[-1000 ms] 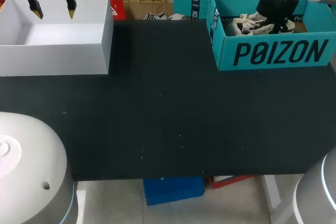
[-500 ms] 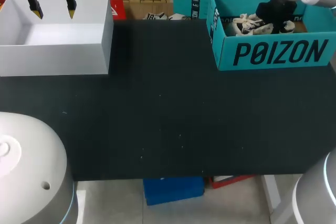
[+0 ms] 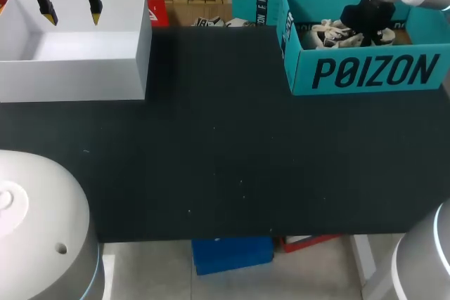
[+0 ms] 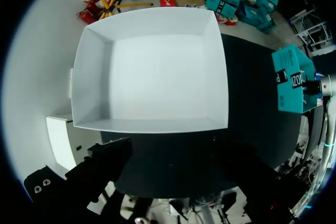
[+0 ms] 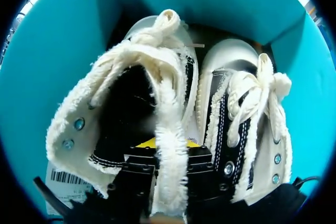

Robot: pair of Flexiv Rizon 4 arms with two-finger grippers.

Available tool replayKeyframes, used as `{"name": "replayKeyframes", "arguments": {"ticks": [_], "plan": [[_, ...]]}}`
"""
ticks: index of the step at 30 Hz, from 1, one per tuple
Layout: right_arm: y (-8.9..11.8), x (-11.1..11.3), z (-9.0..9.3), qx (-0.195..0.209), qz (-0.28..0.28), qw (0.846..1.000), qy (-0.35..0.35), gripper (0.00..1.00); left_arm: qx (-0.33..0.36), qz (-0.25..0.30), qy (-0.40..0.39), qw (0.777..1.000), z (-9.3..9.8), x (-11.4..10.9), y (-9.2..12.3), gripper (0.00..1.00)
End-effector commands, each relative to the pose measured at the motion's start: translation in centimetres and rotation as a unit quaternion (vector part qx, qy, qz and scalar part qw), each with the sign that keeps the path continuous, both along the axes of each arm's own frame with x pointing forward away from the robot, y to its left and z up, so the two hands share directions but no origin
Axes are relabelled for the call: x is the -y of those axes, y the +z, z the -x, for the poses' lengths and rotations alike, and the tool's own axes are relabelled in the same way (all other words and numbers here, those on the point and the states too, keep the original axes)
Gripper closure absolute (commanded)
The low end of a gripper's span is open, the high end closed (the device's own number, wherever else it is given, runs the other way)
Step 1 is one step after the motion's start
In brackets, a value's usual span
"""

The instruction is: Take the shoe out of the shoebox, open the shoe tongue, remove and reinsert the insole, then place the shoe into the shoebox

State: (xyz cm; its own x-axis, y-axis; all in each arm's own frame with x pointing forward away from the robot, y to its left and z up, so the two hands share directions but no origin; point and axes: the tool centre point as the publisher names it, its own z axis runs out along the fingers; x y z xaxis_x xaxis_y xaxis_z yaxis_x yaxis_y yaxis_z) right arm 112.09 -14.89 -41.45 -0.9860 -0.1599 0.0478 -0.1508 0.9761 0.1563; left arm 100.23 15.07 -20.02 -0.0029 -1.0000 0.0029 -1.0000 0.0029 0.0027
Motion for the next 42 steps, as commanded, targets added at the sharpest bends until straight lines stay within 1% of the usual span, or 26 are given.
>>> {"name": "replayKeyframes", "arguments": {"ticks": [1,17,23,34,38,42], "plan": [[-0.8,0.0,0.7,-0.001,0.006,1.0,-0.004,1.0,0.0,-0.001,0.001,1.0,0.1,0.1,0.0,0.0],[4.0,0.8,0.7,0.016,0.03,0.999,-0.01,1.0,0.0,-0.001,0.001,1.0,0.1,0.1,0.0,0.0],[6.1,1.3,0.2,0.025,0.038,0.999,-0.015,1.0,0.0,-0.001,0.001,1.0,0.1,0.1,0.0,0.0],[11.9,1.5,-0.8,0.039,0.061,0.997,-0.01,1.0,0.0,-0.001,0.001,1.0,0.1,0.1,0.0,0.0],[14.3,1.1,-0.8,0.047,0.068,0.997,-0.008,1.0,0.0,-0.001,0.001,1.0,0.1,0.1,0.0,0.0],[16.3,0.6,-0.3,0.055,0.07,0.996,-0.014,1.0,0.0,-0.001,0.001,1.0,0.1,0.1,0.0,0.0]]}}
